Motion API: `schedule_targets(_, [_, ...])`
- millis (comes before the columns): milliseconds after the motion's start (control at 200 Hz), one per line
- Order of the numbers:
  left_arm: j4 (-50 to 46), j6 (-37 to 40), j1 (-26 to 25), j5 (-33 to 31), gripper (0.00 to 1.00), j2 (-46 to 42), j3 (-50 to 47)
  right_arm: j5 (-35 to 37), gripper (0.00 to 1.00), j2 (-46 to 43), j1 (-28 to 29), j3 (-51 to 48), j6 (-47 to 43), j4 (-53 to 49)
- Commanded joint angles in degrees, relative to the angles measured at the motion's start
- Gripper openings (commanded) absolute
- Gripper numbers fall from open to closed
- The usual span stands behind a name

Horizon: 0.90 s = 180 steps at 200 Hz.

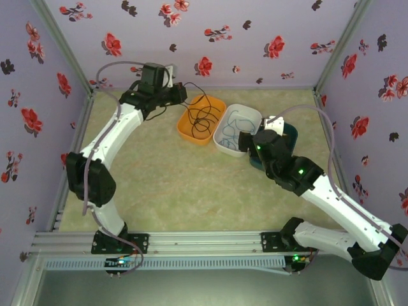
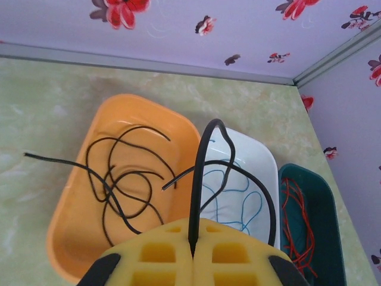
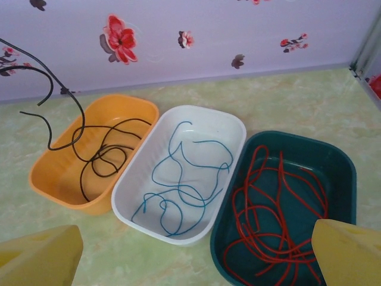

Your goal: Untangle the cables

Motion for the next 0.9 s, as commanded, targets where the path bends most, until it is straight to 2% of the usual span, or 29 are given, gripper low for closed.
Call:
schedule_targets(0, [1.85,-3.02,-1.53,1.43,0.0,2.77,3.1,2.36,0.99,-1.62,-0.71,1.62,1.61,-1.94])
schedule_targets(445, [3.4,-6.45,-2.61,3.28,0.0,8.86,2.76,1.11,0.99,-1.94,-1.68,0.25,2.68,-2.16])
schedule_targets(895, [4.96,-8.84,2.07,5.38,0.0,10.7,-2.13,0.07,0.99,-1.68,-2.47,-0.53,3.47,-2.03])
